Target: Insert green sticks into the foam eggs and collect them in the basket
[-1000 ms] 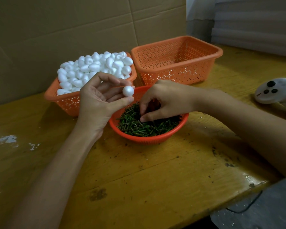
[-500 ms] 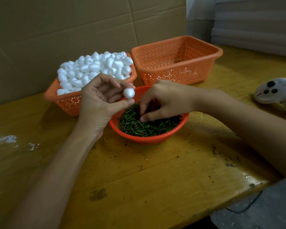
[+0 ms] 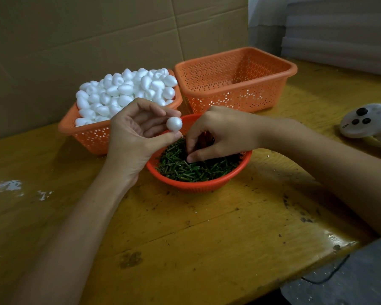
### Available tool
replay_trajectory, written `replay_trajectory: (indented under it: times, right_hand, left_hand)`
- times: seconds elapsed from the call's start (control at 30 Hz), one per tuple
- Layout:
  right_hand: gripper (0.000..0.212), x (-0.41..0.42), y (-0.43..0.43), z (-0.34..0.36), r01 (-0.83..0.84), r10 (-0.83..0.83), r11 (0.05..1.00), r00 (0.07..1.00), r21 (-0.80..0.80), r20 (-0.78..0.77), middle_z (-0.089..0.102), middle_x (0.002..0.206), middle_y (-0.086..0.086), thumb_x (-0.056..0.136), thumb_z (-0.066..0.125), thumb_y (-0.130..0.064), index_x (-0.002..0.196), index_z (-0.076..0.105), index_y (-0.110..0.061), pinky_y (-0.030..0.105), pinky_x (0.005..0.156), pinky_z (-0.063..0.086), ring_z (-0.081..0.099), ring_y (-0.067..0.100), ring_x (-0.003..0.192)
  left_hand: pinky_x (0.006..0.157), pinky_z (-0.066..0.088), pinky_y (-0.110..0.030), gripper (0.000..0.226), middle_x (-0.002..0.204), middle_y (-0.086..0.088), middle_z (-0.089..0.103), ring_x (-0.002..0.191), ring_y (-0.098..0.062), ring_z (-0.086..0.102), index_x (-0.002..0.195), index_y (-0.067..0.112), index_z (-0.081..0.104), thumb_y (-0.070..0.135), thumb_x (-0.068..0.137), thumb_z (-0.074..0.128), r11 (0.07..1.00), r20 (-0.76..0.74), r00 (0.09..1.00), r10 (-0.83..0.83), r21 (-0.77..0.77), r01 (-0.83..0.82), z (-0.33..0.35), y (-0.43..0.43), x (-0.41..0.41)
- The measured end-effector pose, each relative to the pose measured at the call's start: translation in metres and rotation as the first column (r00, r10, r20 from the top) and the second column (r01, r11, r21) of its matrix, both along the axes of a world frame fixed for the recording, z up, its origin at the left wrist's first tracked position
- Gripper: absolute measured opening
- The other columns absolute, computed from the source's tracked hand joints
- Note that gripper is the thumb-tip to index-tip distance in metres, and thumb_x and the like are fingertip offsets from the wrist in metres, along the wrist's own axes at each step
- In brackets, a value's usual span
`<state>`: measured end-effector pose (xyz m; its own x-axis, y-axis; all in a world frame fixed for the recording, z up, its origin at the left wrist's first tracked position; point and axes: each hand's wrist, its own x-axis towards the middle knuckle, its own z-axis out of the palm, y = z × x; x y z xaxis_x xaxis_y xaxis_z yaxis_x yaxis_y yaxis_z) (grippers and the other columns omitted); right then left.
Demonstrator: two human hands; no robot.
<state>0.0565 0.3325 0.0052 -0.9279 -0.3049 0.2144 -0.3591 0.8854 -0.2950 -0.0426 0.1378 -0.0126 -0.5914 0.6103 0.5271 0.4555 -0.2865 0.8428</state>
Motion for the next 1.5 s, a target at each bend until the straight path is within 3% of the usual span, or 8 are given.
replay_trajectory:
  times: [0.13,0.27,0.47,0.63,0.9,1.3,1.5]
  right_hand:
    - [0.016,0.0006,0.0002,0.0007,-0.011,0.011,1.0,1.0,0.006,-0.006,0.075,0.088,-0.019,0.091,0.077,-0.044,0.096,0.08,-0.029,0.012,0.075,0.044,0.064,-0.004,0.08]
    - [0.015,0.0003,0.0005,0.0008,-0.004,0.004,1.0,1.0,0.005,0.0,0.068,0.079,-0.024,0.091,0.077,-0.043,0.095,0.08,-0.029,0.005,0.071,0.036,0.058,-0.013,0.071]
    - [0.016,0.0012,-0.0006,0.0014,-0.013,0.013,1.0,1.0,-0.007,0.005,0.076,0.088,-0.018,0.091,0.077,-0.042,0.096,0.08,-0.028,0.007,0.072,0.039,0.059,-0.011,0.072]
    - [0.016,0.0021,-0.0013,0.0017,-0.006,0.006,1.0,1.0,-0.004,0.003,0.076,0.089,-0.017,0.092,0.076,-0.043,0.097,0.08,-0.028,0.015,0.075,0.046,0.065,-0.001,0.082]
    - [0.017,0.0024,-0.002,0.0028,0.009,-0.009,1.0,1.0,-0.007,0.019,0.076,0.09,-0.017,0.092,0.076,-0.042,0.098,0.08,-0.027,0.021,0.079,0.049,0.066,0.0,0.083]
    - [0.016,0.0011,-0.0005,0.0013,-0.005,0.005,1.0,1.0,0.003,0.005,0.076,0.088,-0.018,0.092,0.075,-0.042,0.097,0.08,-0.028,0.007,0.071,0.039,0.061,-0.005,0.077]
    - [0.015,0.0003,0.0005,0.0008,-0.012,0.012,1.0,1.0,-0.002,0.014,0.075,0.088,-0.019,0.092,0.075,-0.042,0.097,0.08,-0.028,0.006,0.071,0.038,0.059,-0.012,0.072]
  left_hand:
    - [0.093,0.061,-0.034,0.047,0.107,-0.009,0.08,0.107,-0.028,0.077,0.1,0.012,0.06,-0.013,0.07,0.086,1.0,-0.015,1.0,-0.009,-0.007,0.009,0.0002,-0.0002,-0.0003]
    - [0.095,0.061,-0.035,0.046,0.109,-0.009,0.08,0.109,-0.028,0.076,0.102,0.015,0.064,-0.008,0.07,0.089,1.0,-0.024,1.0,-0.02,-0.009,0.02,-0.0003,-0.0002,-0.0009]
    - [0.095,0.06,-0.033,0.045,0.11,-0.009,0.08,0.109,-0.028,0.076,0.104,0.015,0.067,-0.006,0.071,0.09,1.0,-0.027,0.999,-0.024,-0.013,0.024,-0.0006,0.0003,-0.0015]
    - [0.095,0.06,-0.031,0.044,0.11,-0.008,0.08,0.109,-0.026,0.076,0.106,0.012,0.067,-0.007,0.072,0.088,1.0,-0.023,1.0,-0.022,-0.016,0.021,-0.001,-0.0001,-0.0018]
    - [0.095,0.06,-0.03,0.043,0.111,-0.008,0.08,0.11,-0.026,0.076,0.107,0.012,0.067,-0.003,0.073,0.089,0.999,-0.031,0.999,-0.029,-0.023,0.028,-0.0012,0.0004,-0.0025]
    - [0.093,0.059,-0.028,0.04,0.11,-0.007,0.08,0.108,-0.025,0.076,0.109,0.012,0.068,-0.009,0.078,0.084,0.999,-0.015,0.999,-0.032,-0.025,0.032,-0.0003,-0.0004,-0.0025]
    - [0.096,0.058,-0.032,0.033,0.112,-0.007,0.08,0.109,-0.03,0.076,0.111,0.011,0.069,0.002,0.083,0.083,0.999,-0.001,1.0,-0.03,-0.019,0.03,0.0012,-0.0019,-0.0023]
